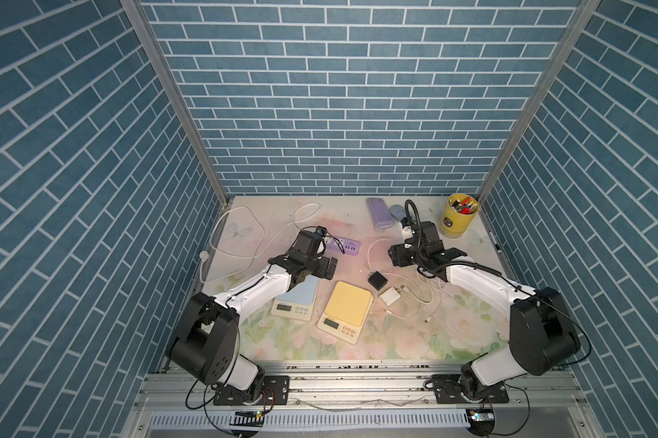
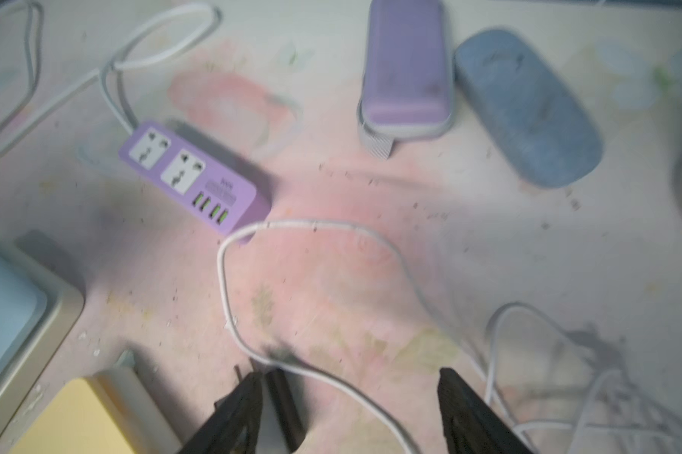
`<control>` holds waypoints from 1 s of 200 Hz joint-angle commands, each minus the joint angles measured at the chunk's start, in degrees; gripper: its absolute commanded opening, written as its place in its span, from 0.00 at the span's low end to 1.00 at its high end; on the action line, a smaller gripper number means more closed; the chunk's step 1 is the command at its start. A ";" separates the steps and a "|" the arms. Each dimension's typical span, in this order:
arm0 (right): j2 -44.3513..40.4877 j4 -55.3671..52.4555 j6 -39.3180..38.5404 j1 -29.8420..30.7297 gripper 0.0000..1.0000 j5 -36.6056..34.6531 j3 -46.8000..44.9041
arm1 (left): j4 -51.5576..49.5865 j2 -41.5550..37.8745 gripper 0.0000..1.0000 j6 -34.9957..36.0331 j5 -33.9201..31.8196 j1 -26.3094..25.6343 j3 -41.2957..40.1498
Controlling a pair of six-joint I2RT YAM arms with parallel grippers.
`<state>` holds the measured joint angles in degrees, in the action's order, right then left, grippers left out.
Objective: Charge the electronic scale
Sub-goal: Pick up the plug from the center of the board.
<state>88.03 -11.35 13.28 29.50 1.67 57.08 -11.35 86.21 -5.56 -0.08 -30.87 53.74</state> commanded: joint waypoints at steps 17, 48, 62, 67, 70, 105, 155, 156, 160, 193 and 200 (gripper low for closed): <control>-0.08 -11.38 1.23 5.57 0.71 -0.20 0.08 | 1.33 -1.28 0.99 -2.10 2.78 -2.52 -2.94; -2.90 -15.96 3.22 7.30 0.71 -2.95 -1.90 | 5.93 -3.92 1.00 -2.70 4.52 -2.61 -6.51; -4.67 -17.96 4.91 7.70 0.73 -4.19 -2.61 | 5.85 -4.63 1.00 -2.61 4.04 -2.62 -6.80; -5.14 -18.58 5.32 8.01 0.74 -4.36 -2.94 | 5.54 -4.70 1.00 -2.60 3.90 -2.64 -6.75; -5.34 -18.92 5.42 8.17 0.74 -4.44 -3.06 | 5.41 -4.80 1.00 -2.54 3.85 -2.62 -6.72; -5.55 -21.25 4.30 11.21 0.99 -4.25 -4.91 | 5.10 -5.23 1.00 -2.57 3.45 -2.70 -7.21; 0.28 -21.39 3.06 13.39 0.94 -3.51 -3.57 | 3.88 -6.07 1.00 -2.70 3.29 -2.96 -7.49; 0.33 -21.36 3.06 13.39 0.93 -3.60 -3.56 | 3.84 -6.06 1.00 -2.74 3.27 -2.96 -7.50; 0.67 -21.30 3.07 13.31 0.93 -3.81 -3.55 | 3.87 -6.32 1.00 -2.70 3.14 -2.96 -7.67; 3.52 -20.55 2.21 13.39 0.90 -4.58 -2.80 | 3.99 -7.46 1.00 -2.72 2.96 -3.06 -8.85; 4.07 -20.42 2.19 13.39 0.88 -4.32 -2.68 | 4.04 -7.70 1.00 -2.77 2.89 -3.15 -8.91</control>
<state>90.17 -30.81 16.05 42.70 -1.72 52.80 -6.61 79.77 -8.19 3.11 -33.63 46.02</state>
